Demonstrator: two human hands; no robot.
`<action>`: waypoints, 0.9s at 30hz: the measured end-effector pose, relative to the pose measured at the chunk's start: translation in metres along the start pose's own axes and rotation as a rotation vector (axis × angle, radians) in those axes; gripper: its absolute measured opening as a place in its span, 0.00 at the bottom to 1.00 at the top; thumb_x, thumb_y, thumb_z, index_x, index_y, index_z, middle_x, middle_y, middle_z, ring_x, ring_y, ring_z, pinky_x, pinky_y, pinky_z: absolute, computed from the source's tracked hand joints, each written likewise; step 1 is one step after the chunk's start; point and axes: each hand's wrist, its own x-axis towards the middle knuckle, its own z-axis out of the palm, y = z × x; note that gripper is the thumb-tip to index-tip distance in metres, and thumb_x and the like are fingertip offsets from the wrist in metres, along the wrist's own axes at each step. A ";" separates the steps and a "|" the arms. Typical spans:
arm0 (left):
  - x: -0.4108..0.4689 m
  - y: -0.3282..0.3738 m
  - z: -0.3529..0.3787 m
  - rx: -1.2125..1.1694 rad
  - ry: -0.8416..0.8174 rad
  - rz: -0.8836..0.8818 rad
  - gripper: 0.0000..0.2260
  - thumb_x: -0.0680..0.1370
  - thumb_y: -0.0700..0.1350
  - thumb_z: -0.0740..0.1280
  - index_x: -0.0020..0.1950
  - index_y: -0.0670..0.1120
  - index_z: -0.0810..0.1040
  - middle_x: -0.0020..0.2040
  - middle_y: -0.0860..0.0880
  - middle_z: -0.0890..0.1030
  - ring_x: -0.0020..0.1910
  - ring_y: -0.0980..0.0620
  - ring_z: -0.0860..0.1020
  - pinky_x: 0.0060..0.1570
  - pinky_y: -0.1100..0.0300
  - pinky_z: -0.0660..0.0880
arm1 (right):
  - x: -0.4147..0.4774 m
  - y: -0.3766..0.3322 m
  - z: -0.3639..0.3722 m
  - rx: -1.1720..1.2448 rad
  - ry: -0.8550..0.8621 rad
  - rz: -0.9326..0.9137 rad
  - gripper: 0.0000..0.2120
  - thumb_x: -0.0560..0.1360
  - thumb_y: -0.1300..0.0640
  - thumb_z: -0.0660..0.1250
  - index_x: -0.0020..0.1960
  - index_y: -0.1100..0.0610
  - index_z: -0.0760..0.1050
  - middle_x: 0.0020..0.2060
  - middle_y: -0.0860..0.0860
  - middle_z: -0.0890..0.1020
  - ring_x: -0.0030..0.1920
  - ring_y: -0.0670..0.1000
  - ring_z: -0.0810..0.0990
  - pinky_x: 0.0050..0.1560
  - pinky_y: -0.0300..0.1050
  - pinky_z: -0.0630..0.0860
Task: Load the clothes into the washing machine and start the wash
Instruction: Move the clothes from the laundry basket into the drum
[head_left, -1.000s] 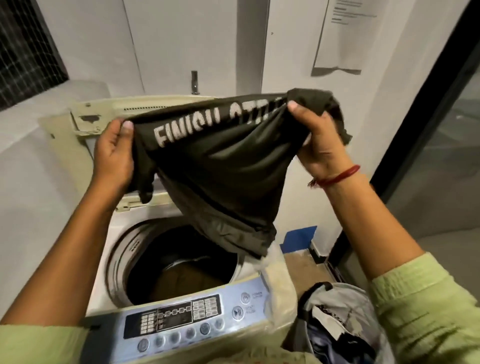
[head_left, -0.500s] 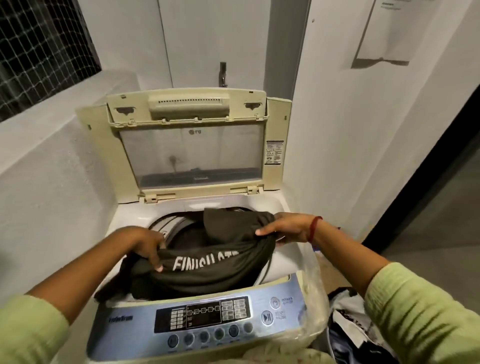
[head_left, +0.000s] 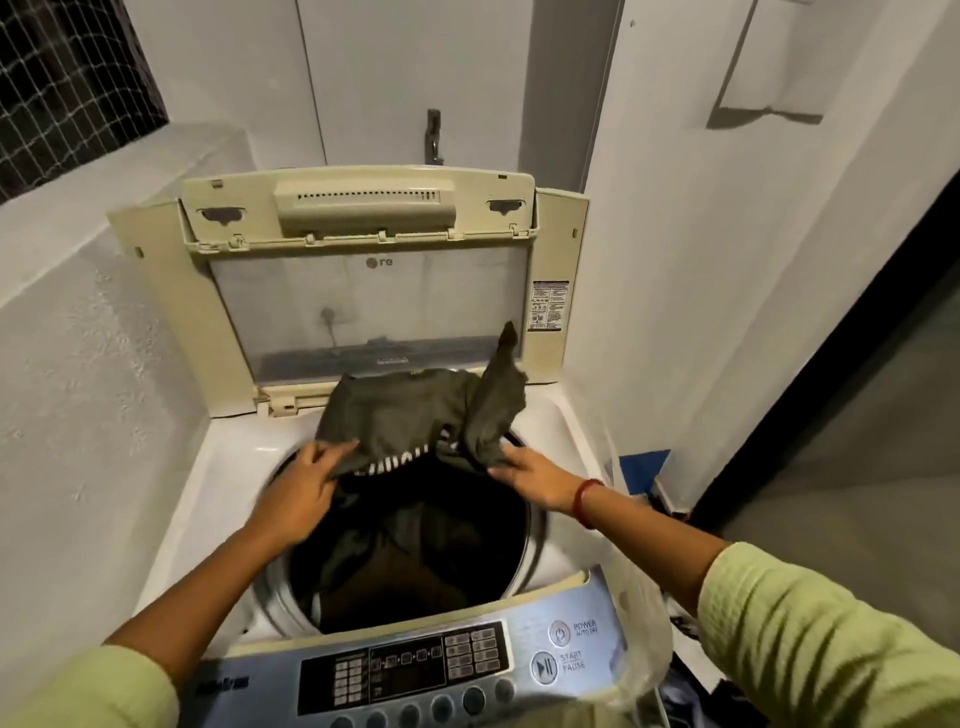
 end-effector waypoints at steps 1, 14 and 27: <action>-0.003 -0.006 0.011 0.023 -0.235 0.012 0.22 0.77 0.35 0.59 0.71 0.49 0.69 0.67 0.41 0.70 0.63 0.42 0.73 0.64 0.54 0.69 | -0.002 0.004 0.003 -0.135 -0.152 0.059 0.13 0.79 0.61 0.59 0.63 0.61 0.72 0.62 0.58 0.74 0.60 0.54 0.72 0.62 0.41 0.65; -0.016 0.008 0.065 0.173 -0.861 -0.236 0.14 0.78 0.49 0.64 0.59 0.42 0.78 0.60 0.41 0.78 0.59 0.44 0.76 0.58 0.57 0.71 | -0.010 0.013 0.014 -0.273 -0.342 0.204 0.14 0.78 0.61 0.60 0.62 0.60 0.75 0.60 0.56 0.78 0.60 0.54 0.75 0.62 0.43 0.68; 0.021 0.204 0.039 -0.343 0.020 0.160 0.18 0.76 0.49 0.65 0.65 0.48 0.72 0.63 0.46 0.72 0.63 0.47 0.71 0.62 0.54 0.70 | -0.088 0.024 -0.082 0.445 0.168 0.077 0.10 0.78 0.66 0.61 0.57 0.61 0.76 0.47 0.51 0.81 0.45 0.44 0.80 0.49 0.34 0.76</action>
